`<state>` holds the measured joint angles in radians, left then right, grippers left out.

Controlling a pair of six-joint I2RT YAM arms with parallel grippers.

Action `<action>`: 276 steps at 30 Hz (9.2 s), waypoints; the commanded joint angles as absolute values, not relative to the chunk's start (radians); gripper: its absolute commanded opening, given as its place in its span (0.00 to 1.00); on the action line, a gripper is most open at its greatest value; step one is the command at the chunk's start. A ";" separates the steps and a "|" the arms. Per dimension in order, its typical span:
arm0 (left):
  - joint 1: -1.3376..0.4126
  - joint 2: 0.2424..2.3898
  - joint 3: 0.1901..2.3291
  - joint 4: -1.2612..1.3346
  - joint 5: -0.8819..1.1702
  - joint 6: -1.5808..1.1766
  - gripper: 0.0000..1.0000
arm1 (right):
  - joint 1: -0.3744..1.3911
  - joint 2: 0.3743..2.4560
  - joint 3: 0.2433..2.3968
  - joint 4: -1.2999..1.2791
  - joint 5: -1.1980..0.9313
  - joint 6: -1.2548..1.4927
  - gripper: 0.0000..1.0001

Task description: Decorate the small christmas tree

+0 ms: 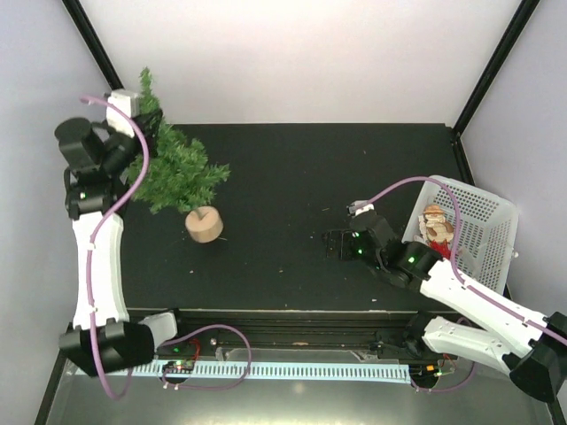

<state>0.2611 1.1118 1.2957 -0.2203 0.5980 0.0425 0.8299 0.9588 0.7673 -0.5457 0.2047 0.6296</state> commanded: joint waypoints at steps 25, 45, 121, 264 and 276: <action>-0.342 1.533 1.685 -0.180 0.673 0.196 0.02 | 0.832 1.006 0.777 -0.537 0.439 0.626 1.00; -0.409 1.639 1.719 0.033 0.700 -0.035 0.02 | 0.832 1.022 0.737 -0.514 0.434 0.629 1.00; -0.407 1.251 1.085 -0.067 0.273 0.199 0.99 | 0.713 1.016 0.856 -0.898 0.635 0.872 1.00; 0.022 0.873 1.093 -0.514 0.753 -0.017 0.99 | 0.188 1.146 0.799 -0.692 0.252 0.947 0.78; 0.022 0.879 1.071 -0.477 0.752 -0.047 0.99 | -0.074 1.024 0.775 -0.783 0.388 0.982 0.72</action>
